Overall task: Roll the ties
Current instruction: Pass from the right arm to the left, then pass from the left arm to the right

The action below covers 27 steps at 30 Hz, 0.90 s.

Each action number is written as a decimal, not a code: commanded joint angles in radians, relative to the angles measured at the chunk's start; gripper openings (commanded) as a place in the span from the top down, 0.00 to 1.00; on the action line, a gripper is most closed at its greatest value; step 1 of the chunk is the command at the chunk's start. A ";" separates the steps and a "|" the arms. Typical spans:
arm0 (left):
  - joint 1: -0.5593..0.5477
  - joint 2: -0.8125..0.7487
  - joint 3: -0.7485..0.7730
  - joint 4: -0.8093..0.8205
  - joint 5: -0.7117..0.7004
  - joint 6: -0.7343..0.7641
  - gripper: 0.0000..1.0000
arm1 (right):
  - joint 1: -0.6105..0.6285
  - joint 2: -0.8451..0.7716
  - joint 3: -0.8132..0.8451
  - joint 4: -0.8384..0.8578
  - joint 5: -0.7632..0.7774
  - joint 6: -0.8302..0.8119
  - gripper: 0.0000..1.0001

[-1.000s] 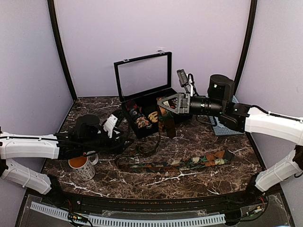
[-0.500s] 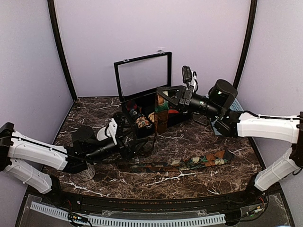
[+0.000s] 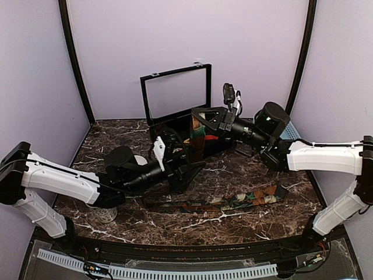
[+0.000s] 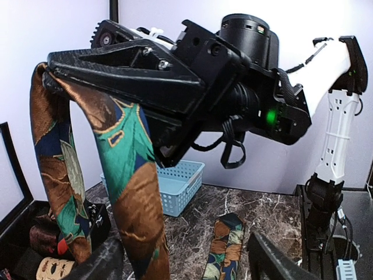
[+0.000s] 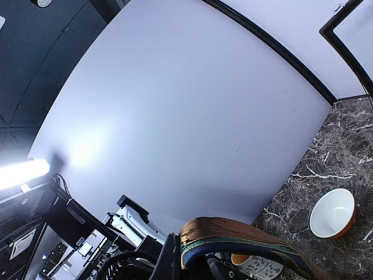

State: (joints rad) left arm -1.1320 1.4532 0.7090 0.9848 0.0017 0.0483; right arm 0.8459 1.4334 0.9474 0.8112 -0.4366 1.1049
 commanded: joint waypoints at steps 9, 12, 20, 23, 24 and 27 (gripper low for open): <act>0.004 -0.126 0.053 -0.226 0.022 -0.058 1.00 | -0.012 -0.147 -0.074 -0.291 0.076 -0.237 0.71; 0.009 -0.197 0.070 -0.402 0.058 -0.063 1.00 | -0.025 -0.220 -0.092 -0.565 0.094 -0.413 0.48; 0.041 -0.295 0.272 -1.152 0.199 0.122 1.00 | -0.022 -0.405 -0.109 -0.888 0.080 -0.779 0.25; 0.039 -0.316 0.338 -1.368 0.253 0.236 1.00 | -0.003 -0.401 -0.071 -0.890 0.033 -0.885 0.22; 0.037 -0.330 0.349 -1.403 0.280 0.272 1.00 | 0.002 -0.386 -0.053 -0.886 -0.002 -0.913 0.22; 0.028 -0.372 0.367 -1.446 0.354 0.360 0.97 | 0.023 -0.312 0.006 -0.879 -0.126 -0.980 0.25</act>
State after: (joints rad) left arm -1.0939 1.1511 1.0294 -0.2222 0.2302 0.2386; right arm 0.8410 1.0512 0.8753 -0.0570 -0.4179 0.2913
